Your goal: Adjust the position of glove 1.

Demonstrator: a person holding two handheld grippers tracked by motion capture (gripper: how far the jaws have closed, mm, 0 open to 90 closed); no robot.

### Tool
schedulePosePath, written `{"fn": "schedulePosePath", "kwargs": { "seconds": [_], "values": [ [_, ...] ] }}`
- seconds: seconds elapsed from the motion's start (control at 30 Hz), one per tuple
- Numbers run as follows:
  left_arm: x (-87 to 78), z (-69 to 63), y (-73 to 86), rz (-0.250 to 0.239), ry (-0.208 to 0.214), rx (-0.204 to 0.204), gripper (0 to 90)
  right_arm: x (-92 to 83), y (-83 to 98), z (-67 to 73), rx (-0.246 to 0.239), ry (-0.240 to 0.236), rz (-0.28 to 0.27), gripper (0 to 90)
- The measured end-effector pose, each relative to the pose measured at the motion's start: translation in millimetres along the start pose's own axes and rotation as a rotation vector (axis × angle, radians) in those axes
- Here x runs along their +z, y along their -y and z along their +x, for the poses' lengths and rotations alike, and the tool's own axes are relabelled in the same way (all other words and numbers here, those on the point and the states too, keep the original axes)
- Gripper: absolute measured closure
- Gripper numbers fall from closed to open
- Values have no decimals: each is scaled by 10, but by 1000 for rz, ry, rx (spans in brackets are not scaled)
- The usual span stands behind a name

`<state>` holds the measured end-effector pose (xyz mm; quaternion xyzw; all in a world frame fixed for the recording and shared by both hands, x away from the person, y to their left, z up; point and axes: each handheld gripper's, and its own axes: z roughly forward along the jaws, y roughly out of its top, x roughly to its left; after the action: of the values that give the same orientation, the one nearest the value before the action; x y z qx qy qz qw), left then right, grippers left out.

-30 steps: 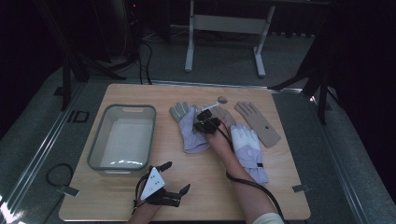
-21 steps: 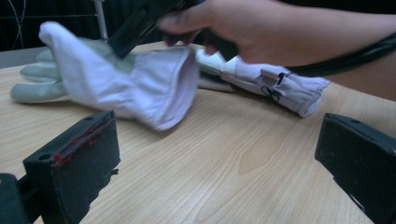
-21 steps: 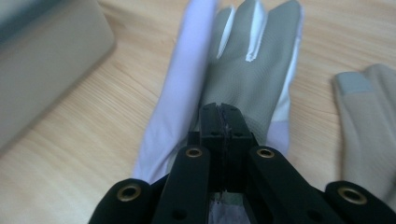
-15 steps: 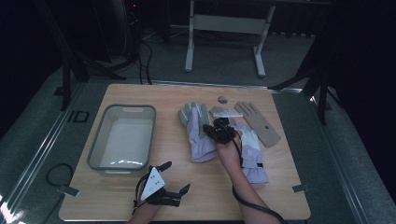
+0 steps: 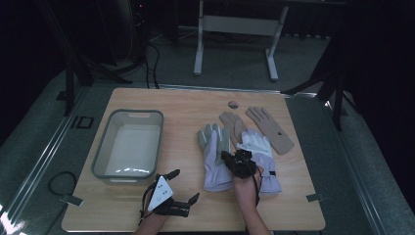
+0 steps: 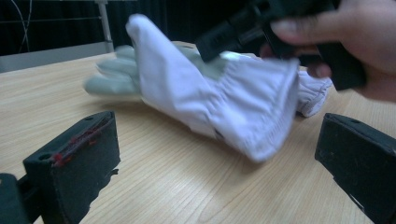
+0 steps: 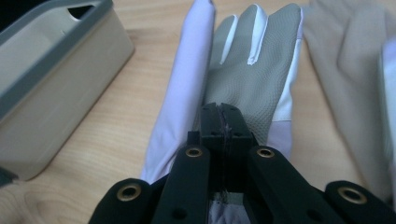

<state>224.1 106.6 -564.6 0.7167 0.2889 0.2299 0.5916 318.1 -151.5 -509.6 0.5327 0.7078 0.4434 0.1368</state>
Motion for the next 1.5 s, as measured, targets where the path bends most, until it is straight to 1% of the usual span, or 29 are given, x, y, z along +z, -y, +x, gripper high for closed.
{"fn": "schedulePosePath", "kwargs": {
  "seconds": [0.03, 0.07, 0.1, 0.13, 0.17, 0.27, 0.43, 0.5, 0.53, 0.6, 0.63, 0.67, 0.7, 0.77, 0.83, 0.93, 0.97, 1.03, 1.07, 1.17, 1.2, 1.23, 1.27, 1.3, 1.33, 1.37, 1.4, 1.43, 1.5],
  "values": [
    [0, 0, 0, -1, 0, -1, 0, 15, 46, 1, -7, 11, 7, 896],
    [0, 1, 0, 0, 0, -1, 0, 38, 85, -6, -3, 1, 19, 896],
    [0, 1, 0, 0, 0, -1, 0, 71, 124, -12, -10, 8, 38, 896],
    [0, 1, 0, -1, -1, -2, 0, 88, 144, -22, -9, 17, 41, 895],
    [-1, 1, 0, -1, -1, -2, 0, 121, 172, -51, 10, 12, 57, 895],
    [0, 2, 0, 0, 0, -3, 0, 183, 224, -81, 4, 38, 78, 894],
    [1, 2, -1, 2, 0, -2, 0, 230, 273, -77, 18, 53, 84, 890],
    [1, 1, -1, 2, 1, -2, 0, 244, 299, -71, 5, 59, 82, 880],
    [2, 1, -1, 2, 1, -1, 0, 245, 303, -72, 4, 56, 82, 869],
    [2, 1, -1, 2, 1, -1, 0, 221, 279, -90, 17, 34, 81, 839],
    [2, 2, -1, 2, 1, -2, 0, 202, 251, -86, 9, 31, 88, 819],
    [2, 2, -1, 2, 1, -3, 0, 178, 227, -81, -3, 29, 82, 811],
    [2, 3, -1, 2, 1, -4, 0, 133, 178, -75, -26, 29, 67, 770],
    [2, 2, 0, 1, 1, -3, 0, 98, 99, -93, -68, 20, 70, 703],
    [2, 3, 0, 1, 2, -2, 0, 65, 17, -151, -95, 16, 57, 641],
    [1, 6, 0, 2, 2, -5, 0, 18, -99, -264, -131, 9, 55, 602],
    [2, 6, -1, 3, 2, -5, 0, -8, -133, -296, -147, 15, 53, 601],
    [2, 6, -1, 3, 2, -5, 0, -56, -193, -353, -177, 4, 56, 575],
    [2, 6, -2, 4, 2, -5, 0, -82, -220, -381, -192, 8, 55, 576],
    [3, 7, -1, 4, 1, -7, 0, -135, -273, -450, -203, -14, 59, 572],
    [3, 7, -2, 4, 1, -7, 0, -216, -326, -533, -210, -26, 59, 572],
    [3, 7, -2, 4, 1, -8, 0, -216, -326, -533, -210, -26, 59, 572],
    [3, 7, -1, 3, 0, -8, 0, -267, -343, -589, -223, -31, 65, 548],
    [3, 7, -1, 3, 0, -8, 0, -267, -343, -589, -223, -31, 65, 548],
    [3, 8, -1, 3, -1, -8, 0, -312, -338, -657, -272, -13, 82, 533],
    [3, 8, -1, 3, -1, -8, 0, -312, -338, -657, -272, -13, 82, 533],
    [2, 8, -1, 3, 0, -8, 0, -358, -327, -717, -293, -2, 99, 546],
    [3, 8, -1, 3, -1, -8, 0, -358, -327, -717, -293, -2, 99, 546],
    [3, 7, -1, 4, -1, -7, 0, -437, -313, -808, -317, -7, 93, 551]
  ]
}}
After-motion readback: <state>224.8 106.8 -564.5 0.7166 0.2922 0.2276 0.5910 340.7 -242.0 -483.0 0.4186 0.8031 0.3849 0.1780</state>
